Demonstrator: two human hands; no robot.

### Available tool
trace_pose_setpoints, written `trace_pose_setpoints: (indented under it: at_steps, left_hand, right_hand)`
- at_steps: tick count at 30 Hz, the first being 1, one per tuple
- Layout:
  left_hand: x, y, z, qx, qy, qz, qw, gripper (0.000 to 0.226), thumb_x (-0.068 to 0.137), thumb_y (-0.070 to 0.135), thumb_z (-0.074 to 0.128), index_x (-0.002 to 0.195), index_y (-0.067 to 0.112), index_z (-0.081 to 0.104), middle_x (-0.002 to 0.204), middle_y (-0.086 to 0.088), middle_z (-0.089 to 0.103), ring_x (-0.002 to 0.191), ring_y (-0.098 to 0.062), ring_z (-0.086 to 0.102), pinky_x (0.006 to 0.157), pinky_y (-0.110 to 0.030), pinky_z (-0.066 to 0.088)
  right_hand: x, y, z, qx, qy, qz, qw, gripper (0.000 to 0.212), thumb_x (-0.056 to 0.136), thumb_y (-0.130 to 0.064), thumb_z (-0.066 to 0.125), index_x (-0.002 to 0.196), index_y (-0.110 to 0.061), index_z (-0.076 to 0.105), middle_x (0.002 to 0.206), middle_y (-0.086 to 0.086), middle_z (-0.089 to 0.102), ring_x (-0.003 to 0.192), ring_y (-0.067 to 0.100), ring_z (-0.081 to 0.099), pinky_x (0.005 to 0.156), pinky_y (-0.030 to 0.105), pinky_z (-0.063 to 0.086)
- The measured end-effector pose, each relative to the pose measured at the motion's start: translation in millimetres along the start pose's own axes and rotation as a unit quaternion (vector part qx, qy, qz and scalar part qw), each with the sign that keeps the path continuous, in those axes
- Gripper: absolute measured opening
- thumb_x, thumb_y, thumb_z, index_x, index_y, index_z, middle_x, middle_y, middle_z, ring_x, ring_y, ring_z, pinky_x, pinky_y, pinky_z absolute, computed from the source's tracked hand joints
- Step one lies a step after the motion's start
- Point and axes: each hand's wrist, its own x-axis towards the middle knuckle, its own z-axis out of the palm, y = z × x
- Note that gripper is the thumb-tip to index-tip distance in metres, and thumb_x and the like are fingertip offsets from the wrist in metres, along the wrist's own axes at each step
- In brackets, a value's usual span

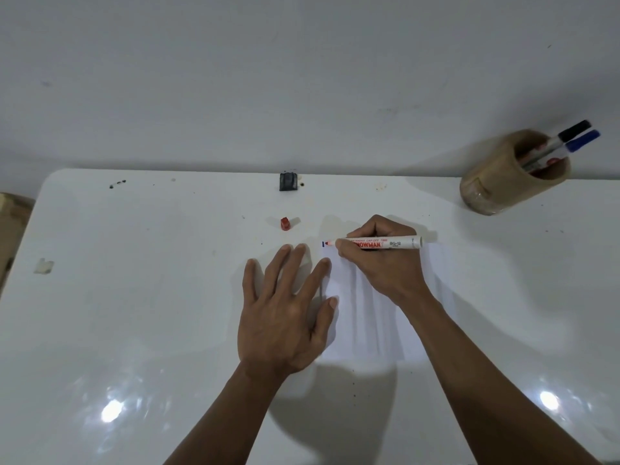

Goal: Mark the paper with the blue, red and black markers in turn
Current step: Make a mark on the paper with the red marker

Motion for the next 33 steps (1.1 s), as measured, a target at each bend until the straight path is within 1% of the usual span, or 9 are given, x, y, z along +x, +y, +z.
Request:
trace_pose_setpoints:
  at_steps: [7,11,16,20,23,25,27,30,33]
  left_hand:
    - [-0.2,-0.1,0.6,0.001,0.008,-0.001,1.000,0.055,0.095,0.056,0.042,0.145,0.035,0.045,0.158,-0.005,0.039,0.150,-0.025,0.028,0.119,-0.061,0.020]
    - [-0.3,0.5,0.7,0.001,0.014,0.001,1.000,0.054,0.095,0.055,0.041,0.145,0.034,0.045,0.158,-0.005,0.039,0.150,-0.026,0.028,0.118,-0.061,0.020]
    - [-0.7,0.2,2.2,0.000,0.019,0.001,1.000,0.055,0.095,0.055,0.042,0.145,0.034,0.046,0.158,-0.005,0.039,0.150,-0.026,0.029,0.118,-0.061,0.020]
    - [-0.4,-0.3,4.2,-0.001,0.019,0.001,1.000,0.055,0.094,0.056,0.043,0.146,0.035,0.044,0.158,-0.005,0.038,0.151,-0.025,0.027,0.119,-0.061,0.019]
    - [-0.4,-0.7,5.4,-0.003,0.021,0.001,1.000,0.055,0.094,0.056,0.042,0.146,0.035,0.044,0.158,-0.005,0.038,0.151,-0.025,0.027,0.119,-0.061,0.019]
    - [-0.5,-1.1,7.5,-0.005,0.021,0.001,1.000,0.055,0.095,0.056,0.042,0.145,0.035,0.044,0.158,-0.005,0.039,0.150,-0.025,0.027,0.119,-0.061,0.019]
    - [-2.5,-1.1,9.3,-0.010,0.018,0.000,1.000,0.055,0.095,0.056,0.042,0.145,0.035,0.045,0.158,-0.005,0.039,0.151,-0.025,0.027,0.119,-0.061,0.019]
    - [-5.1,1.5,9.2,-0.023,0.018,-0.003,1.000,0.054,0.095,0.056,0.043,0.144,0.035,0.047,0.157,-0.004,0.041,0.150,-0.023,0.028,0.119,-0.060,0.020]
    - [-3.5,5.5,4.1,-0.043,0.015,-0.016,0.999,0.054,0.095,0.058,0.040,0.145,0.036,0.045,0.156,-0.002,0.042,0.150,-0.020,0.029,0.119,-0.058,0.020]
  right_hand:
    - [0.0,-0.5,-2.3,-0.018,-0.008,0.006,1.000,0.018,0.076,-0.011,0.087,0.072,-0.003,0.071,0.070,-0.002,0.074,0.061,0.014,0.068,0.054,0.020,0.053]
    - [0.2,-1.6,-2.6,-0.017,-0.010,0.014,1.000,0.018,0.075,-0.010,0.087,0.072,-0.003,0.071,0.069,-0.001,0.074,0.059,0.013,0.067,0.054,0.026,0.053]
    - [0.2,-2.2,-2.2,-0.015,-0.011,0.018,1.000,0.019,0.074,-0.009,0.088,0.070,-0.003,0.071,0.068,-0.002,0.074,0.057,0.004,0.063,0.052,0.023,0.052]
    - [0.2,-0.6,-2.4,-0.019,-0.012,0.014,1.000,0.019,0.075,-0.011,0.088,0.071,-0.003,0.071,0.068,-0.004,0.074,0.057,0.005,0.064,0.053,0.020,0.052]
    - [0.1,-0.6,-2.0,-0.016,-0.015,0.024,0.999,0.018,0.076,-0.011,0.087,0.073,-0.004,0.070,0.070,-0.003,0.074,0.061,0.007,0.067,0.056,0.024,0.055]
    - [1.8,-0.8,-3.4,0.018,-0.023,0.039,0.999,0.016,0.078,-0.010,0.085,0.077,-0.005,0.070,0.075,0.005,0.076,0.071,0.018,0.075,0.064,0.033,0.061]
    - [1.4,-3.7,-6.8,0.100,-0.025,0.070,0.992,0.014,0.081,-0.004,0.083,0.082,-0.006,0.069,0.080,0.009,0.077,0.075,0.027,0.078,0.069,0.039,0.064]
    - [-4.3,-14.2,-14.3,0.175,-0.006,0.094,0.980,0.017,0.082,0.002,0.081,0.082,-0.009,0.068,0.081,0.011,0.074,0.077,0.023,0.077,0.068,0.035,0.062]
    - [-14.8,-29.1,-22.0,0.205,0.006,0.091,0.975,0.016,0.081,0.005,0.079,0.083,-0.007,0.069,0.091,0.021,0.074,0.084,0.029,0.075,0.073,0.039,0.064]
